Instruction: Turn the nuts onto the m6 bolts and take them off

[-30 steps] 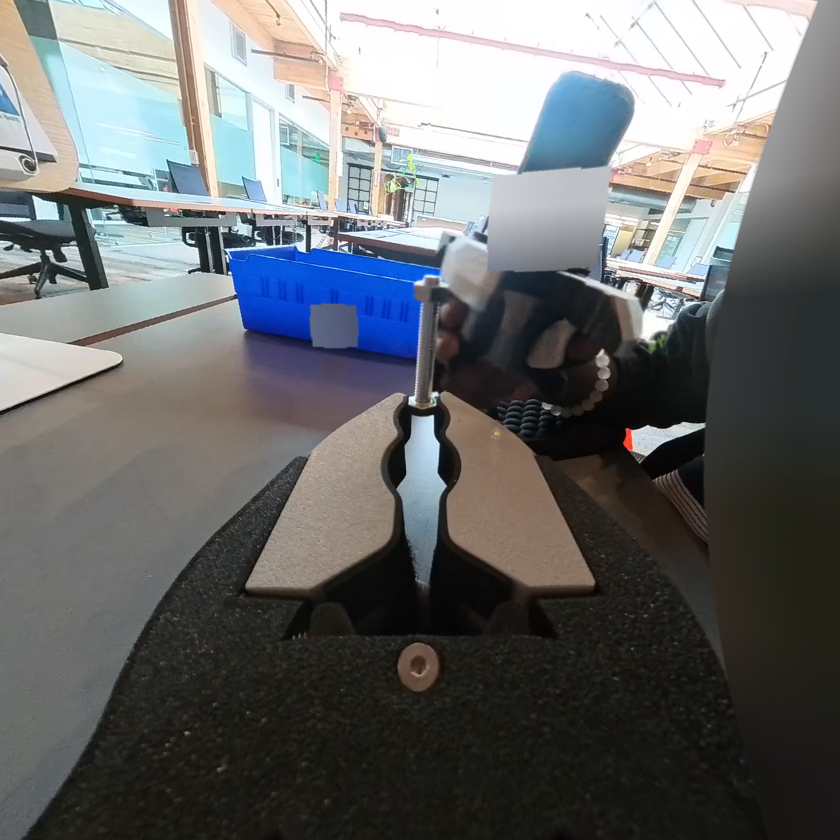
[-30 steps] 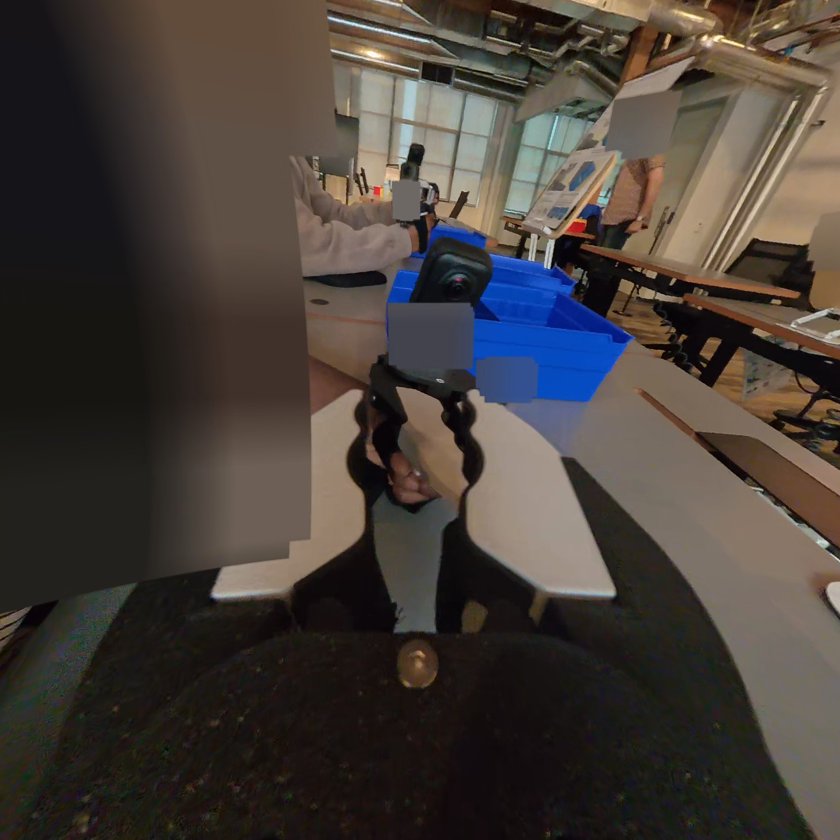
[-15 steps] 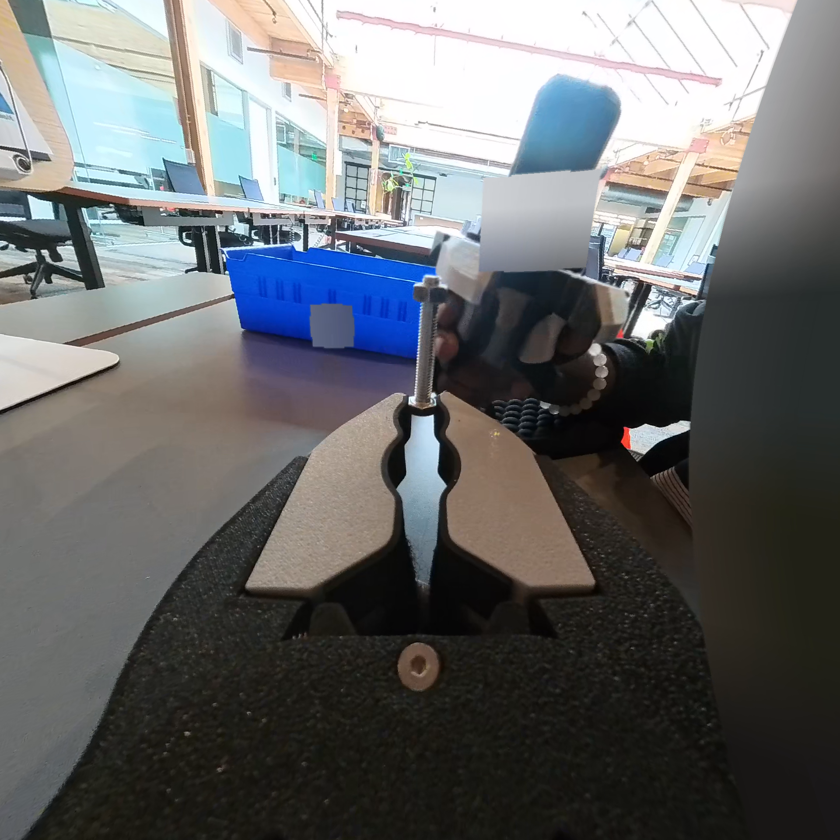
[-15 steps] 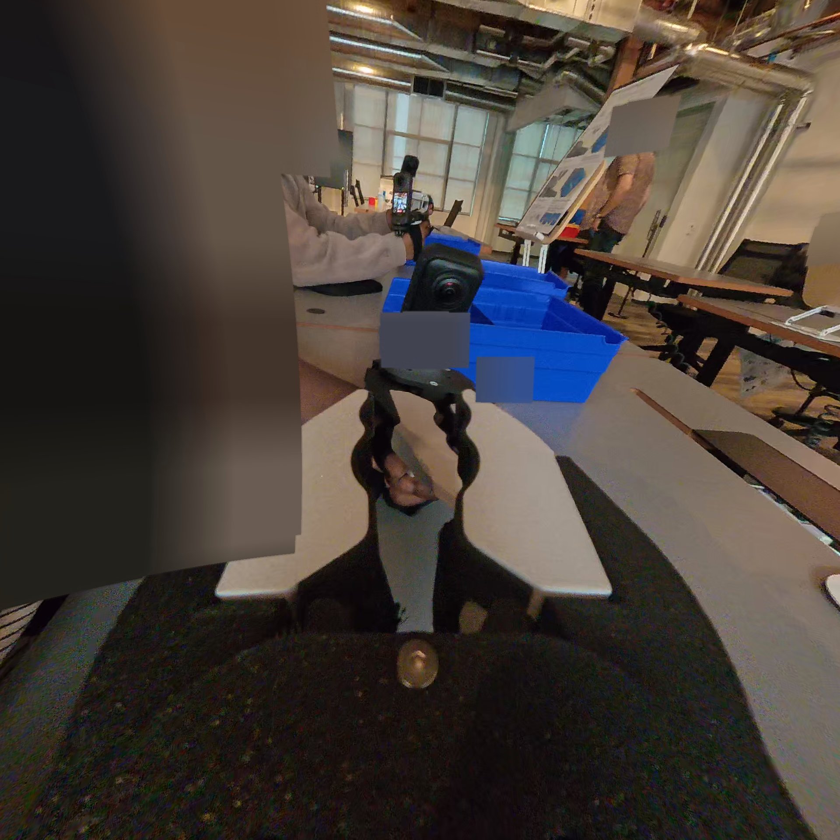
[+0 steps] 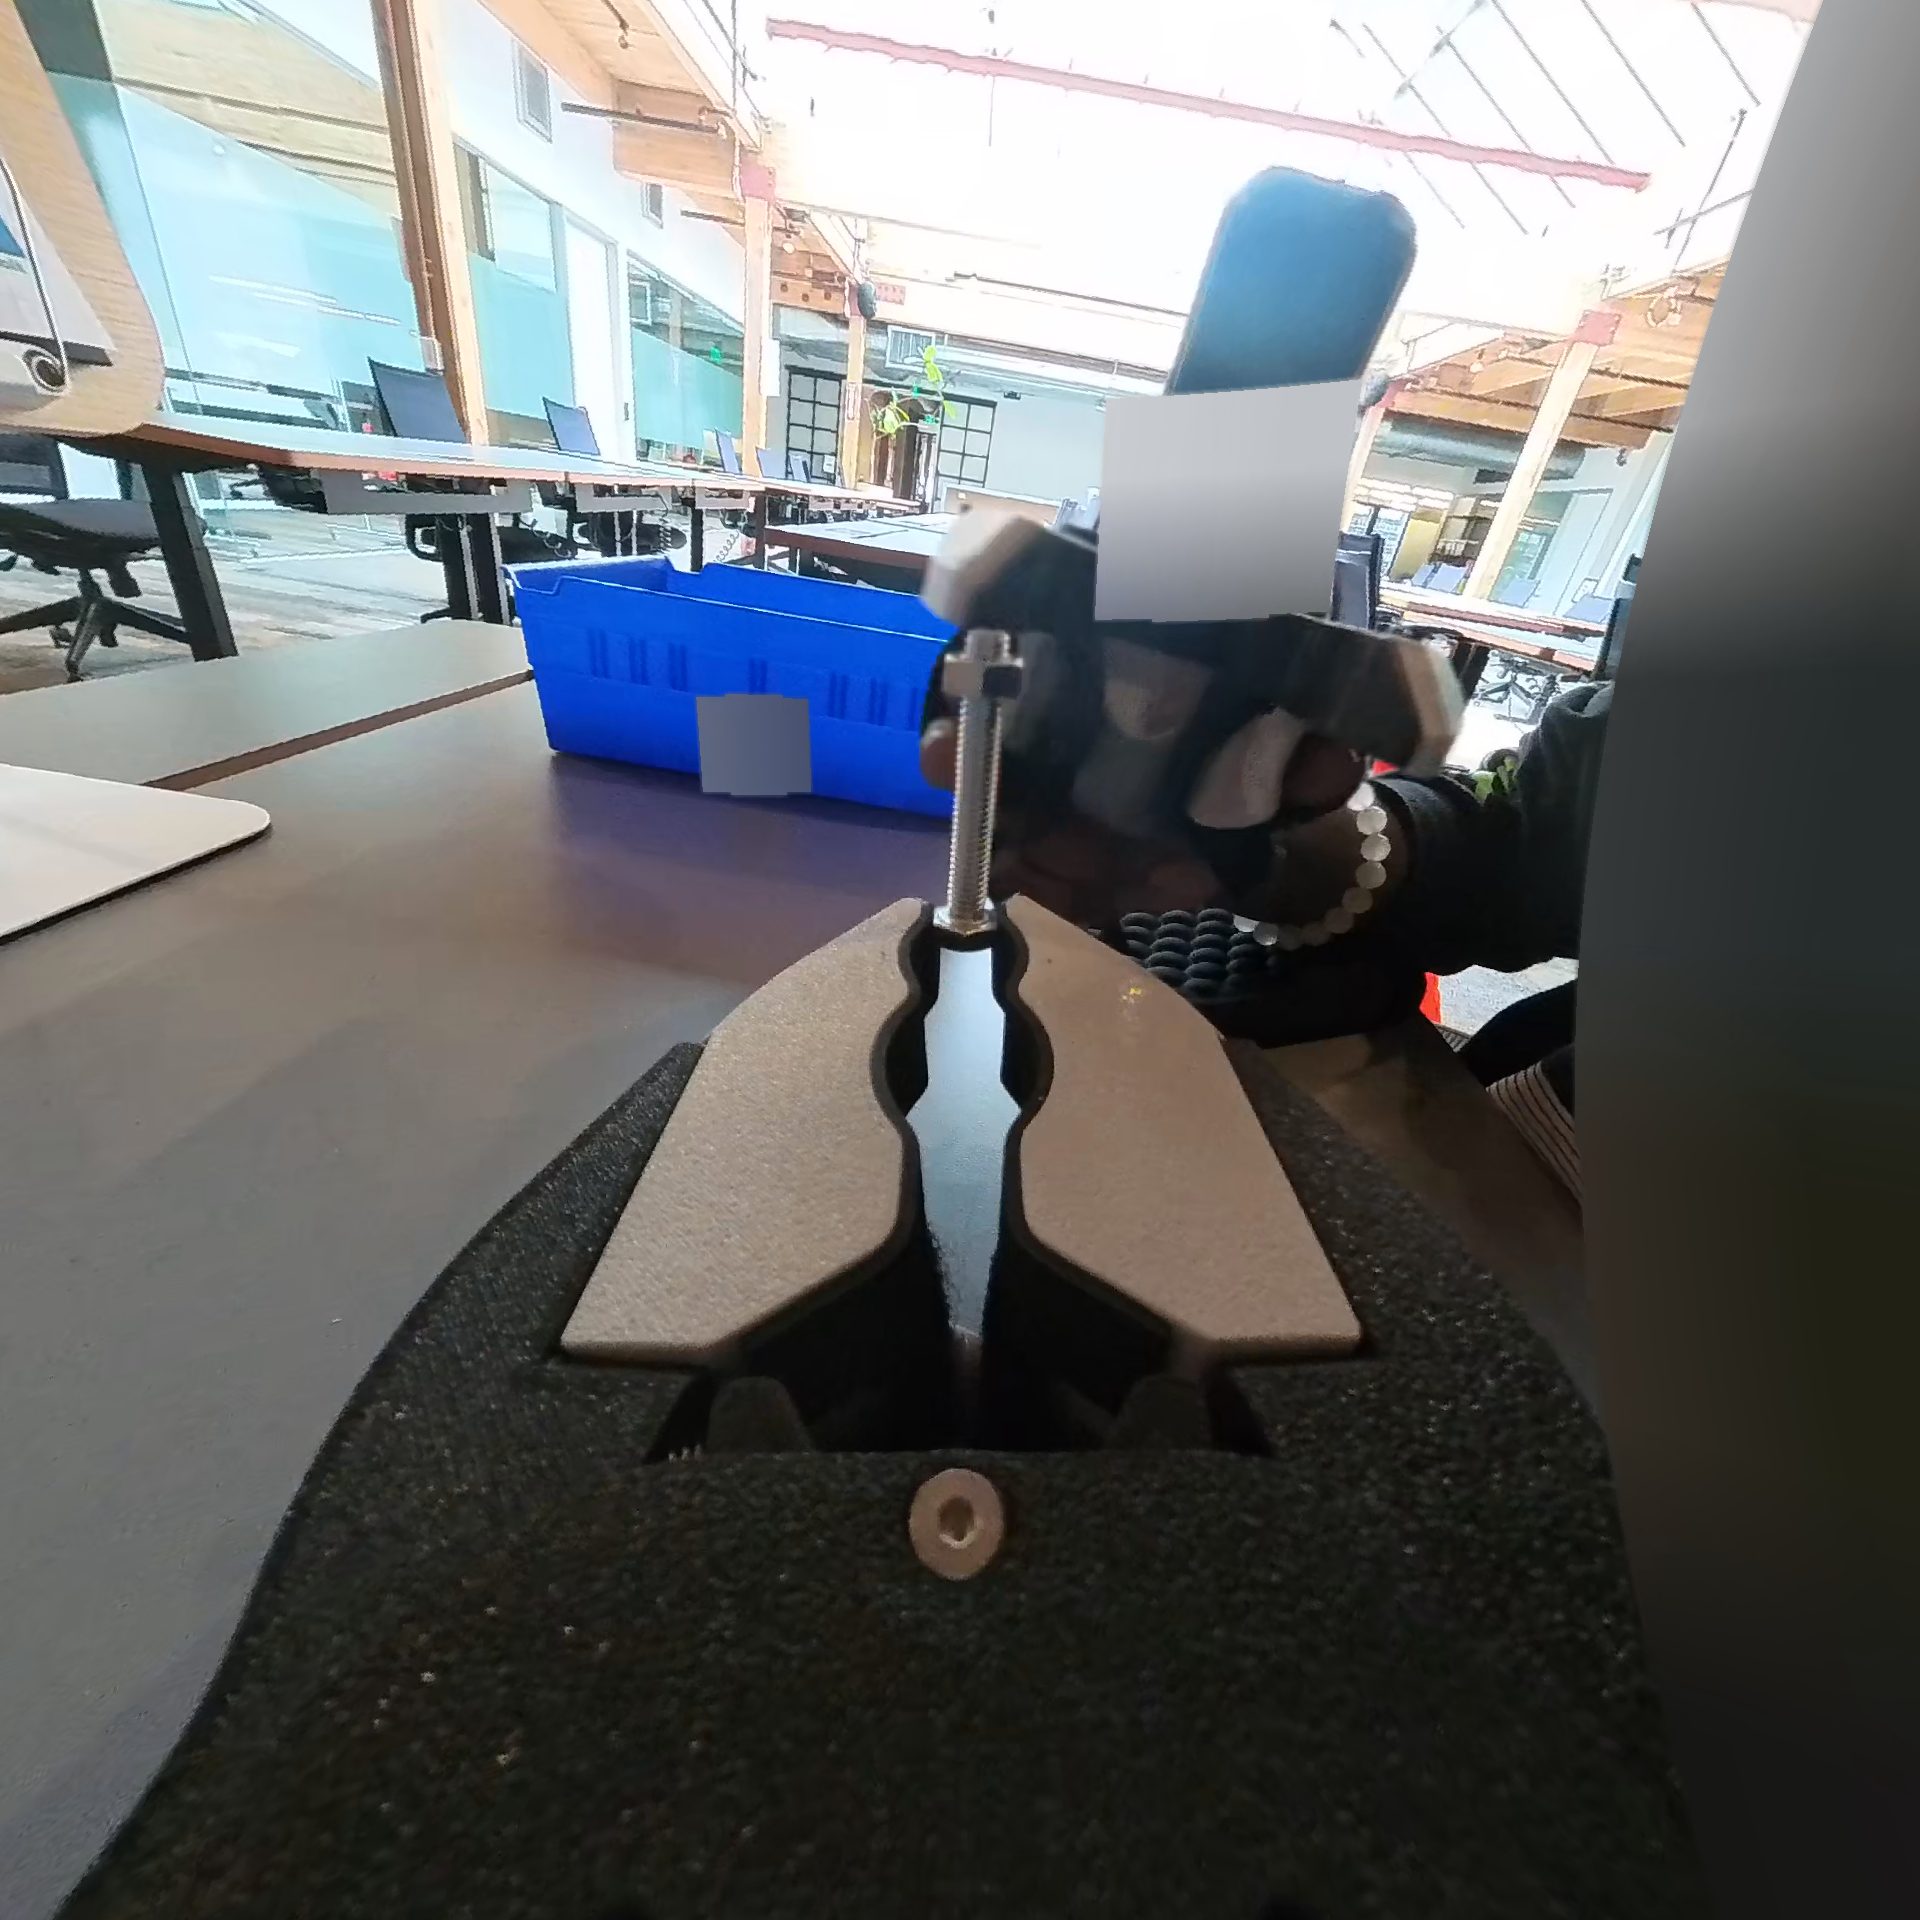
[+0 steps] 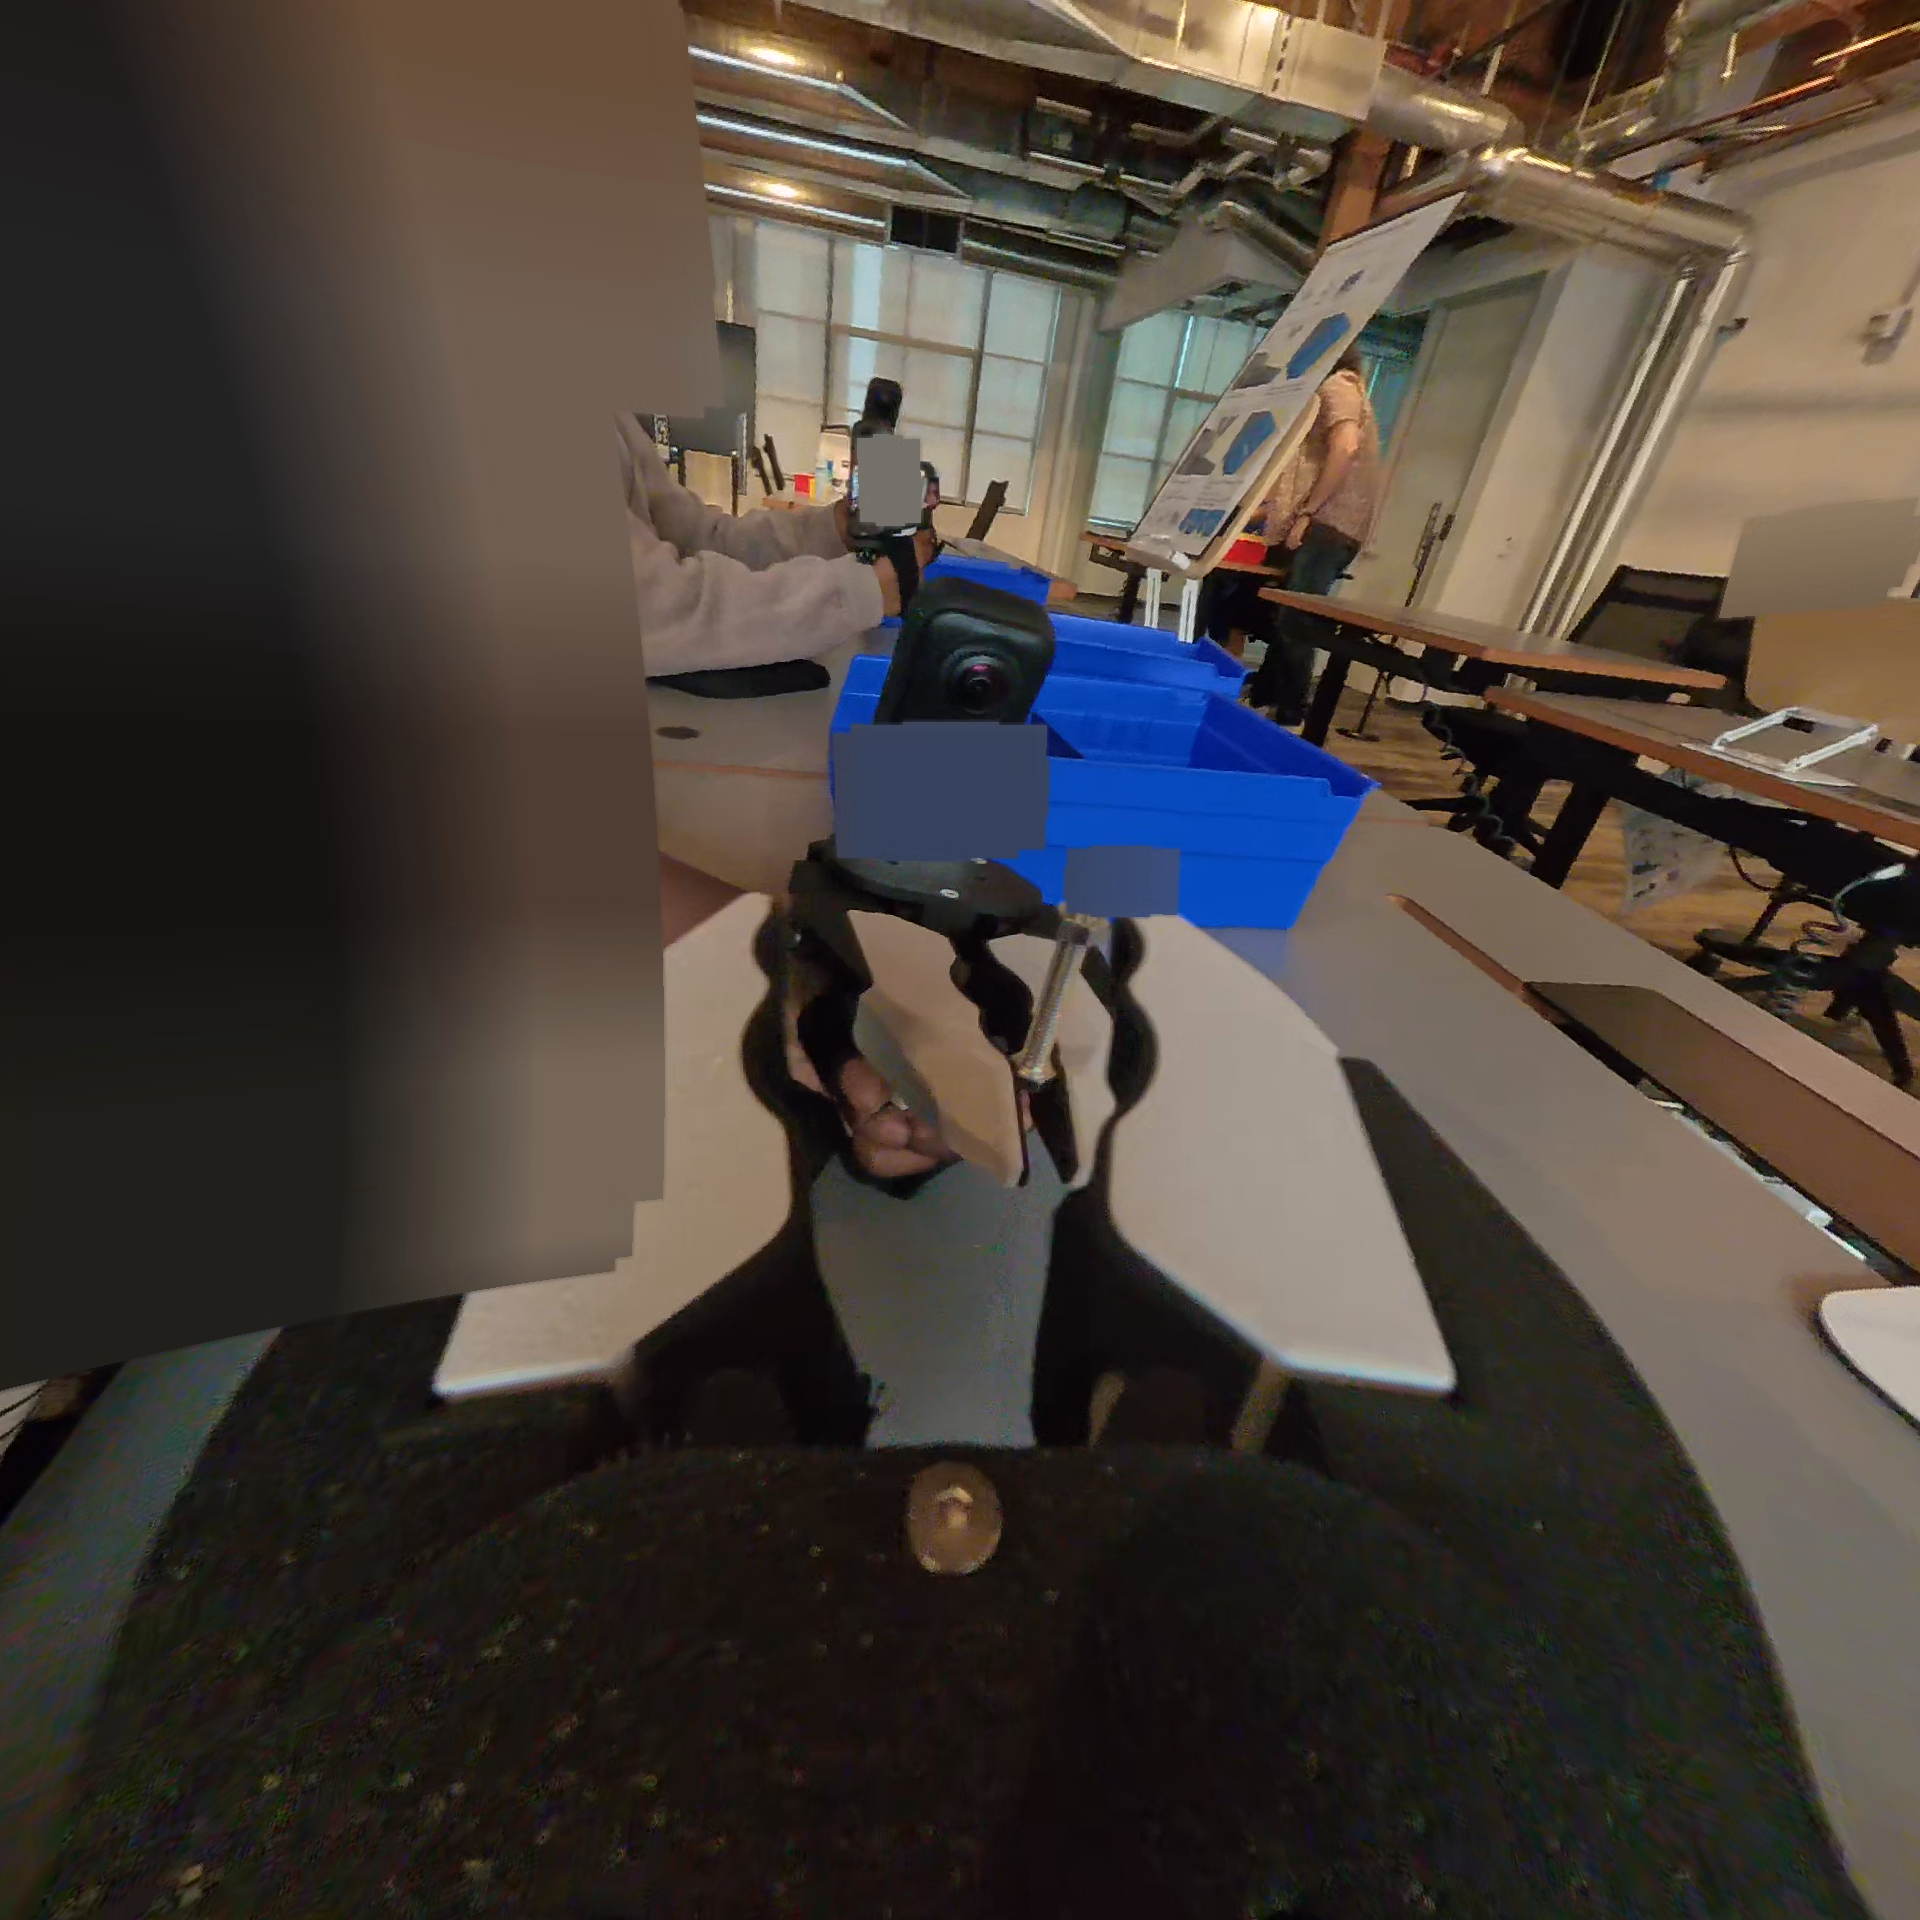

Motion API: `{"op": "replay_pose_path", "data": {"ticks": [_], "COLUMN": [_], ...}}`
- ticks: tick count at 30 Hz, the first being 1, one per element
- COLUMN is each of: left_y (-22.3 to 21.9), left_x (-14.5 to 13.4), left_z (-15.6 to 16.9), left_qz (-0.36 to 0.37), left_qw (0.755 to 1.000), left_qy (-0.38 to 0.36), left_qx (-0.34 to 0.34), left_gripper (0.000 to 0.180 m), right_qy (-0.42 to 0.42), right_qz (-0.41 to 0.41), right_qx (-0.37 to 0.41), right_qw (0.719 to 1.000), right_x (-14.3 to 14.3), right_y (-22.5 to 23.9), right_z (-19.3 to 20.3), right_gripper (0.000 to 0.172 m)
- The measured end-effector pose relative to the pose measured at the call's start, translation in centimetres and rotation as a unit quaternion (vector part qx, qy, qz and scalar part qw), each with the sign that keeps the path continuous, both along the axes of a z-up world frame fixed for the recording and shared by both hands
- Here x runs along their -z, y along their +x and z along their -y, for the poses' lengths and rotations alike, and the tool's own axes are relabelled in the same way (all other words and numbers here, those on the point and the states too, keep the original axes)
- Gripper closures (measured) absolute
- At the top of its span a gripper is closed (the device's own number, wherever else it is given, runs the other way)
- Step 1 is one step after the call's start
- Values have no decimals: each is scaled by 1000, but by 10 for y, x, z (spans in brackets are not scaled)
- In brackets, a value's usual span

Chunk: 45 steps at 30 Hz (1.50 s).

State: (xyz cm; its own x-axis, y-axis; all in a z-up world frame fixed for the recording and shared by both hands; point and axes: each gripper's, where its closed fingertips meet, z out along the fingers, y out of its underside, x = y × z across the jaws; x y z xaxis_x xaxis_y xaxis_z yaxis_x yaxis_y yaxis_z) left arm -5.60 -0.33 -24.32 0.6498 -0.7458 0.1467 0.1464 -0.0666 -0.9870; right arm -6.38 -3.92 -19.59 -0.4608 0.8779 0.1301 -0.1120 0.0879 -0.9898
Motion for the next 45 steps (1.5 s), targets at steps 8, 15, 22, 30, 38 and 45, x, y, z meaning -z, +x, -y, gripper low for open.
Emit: {"op": "replay_pose_path", "data": {"ticks": [8, 15, 22, 30, 38, 45], "left_y": [0, 1, 0, 1, 1, 0], "left_x": [0, 1, 0, 1, 1, 1], "left_z": [0, 0, 0, 0, 0, 0], "left_qz": [-2, -5, -3, -5, -5, -4], "left_qw": [1000, 1000, 1000, 1000, 1000, 1000], "left_qy": [1, 1, 0, 1, 0, -1], "left_qx": [0, 2, 0, 1, 1, -1], "left_gripper": [172, 171, 172, 171, 171, 171], "right_qy": [7, -4, 3, 16, -4, 8], "right_qz": [9, 20, 2, 20, 13, 4], "right_qx": [-25, -19, -11, -10, -3, -15], "right_qw": [1000, 1000, 1000, 1000, 1000, 1000], "right_x": [3, 6, 1, 9, 5, 3], "right_y": [4, -3, 4, -1, -2, 5], "right_z": [7, 5, 1, 5, -1, 3], "right_gripper": [137, 98, 138, 116, 104, 146]}}
